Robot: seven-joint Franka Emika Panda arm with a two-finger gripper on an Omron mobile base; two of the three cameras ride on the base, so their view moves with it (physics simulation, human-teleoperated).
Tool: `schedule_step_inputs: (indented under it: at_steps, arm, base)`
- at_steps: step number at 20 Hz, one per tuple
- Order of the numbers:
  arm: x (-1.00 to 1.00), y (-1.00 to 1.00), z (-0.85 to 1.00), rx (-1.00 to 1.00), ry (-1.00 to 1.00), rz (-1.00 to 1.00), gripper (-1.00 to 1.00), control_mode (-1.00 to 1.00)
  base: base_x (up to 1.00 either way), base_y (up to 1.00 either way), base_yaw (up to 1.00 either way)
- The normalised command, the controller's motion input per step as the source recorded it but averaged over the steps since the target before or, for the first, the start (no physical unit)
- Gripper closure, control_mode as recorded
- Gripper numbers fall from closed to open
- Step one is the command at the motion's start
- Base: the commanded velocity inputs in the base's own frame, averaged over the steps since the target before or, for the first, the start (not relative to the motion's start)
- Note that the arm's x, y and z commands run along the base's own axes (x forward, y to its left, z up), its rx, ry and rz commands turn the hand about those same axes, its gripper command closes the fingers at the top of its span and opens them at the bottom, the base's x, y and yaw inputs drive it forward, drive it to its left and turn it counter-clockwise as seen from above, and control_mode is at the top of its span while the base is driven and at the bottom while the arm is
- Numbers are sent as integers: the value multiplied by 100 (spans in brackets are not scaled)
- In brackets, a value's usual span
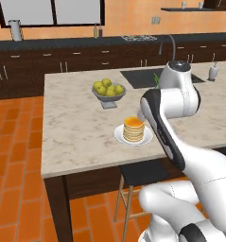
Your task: Take the strawberry from the fridge and place it on top of the pancake, located on the dining counter.
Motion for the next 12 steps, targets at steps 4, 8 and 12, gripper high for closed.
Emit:
schedule_step_inputs:
  at_steps: [4,8,12]
  arm:
    - [44,-6,-37,5,0,-2,100,-100]
    - [76,0,-36,0,0,-4,100,-100]
    - [97,0,-61,-1,0,-7,100,-100]
  base:
    - [0,0,0]
    - [0,0,0]
    - [0,0,0]
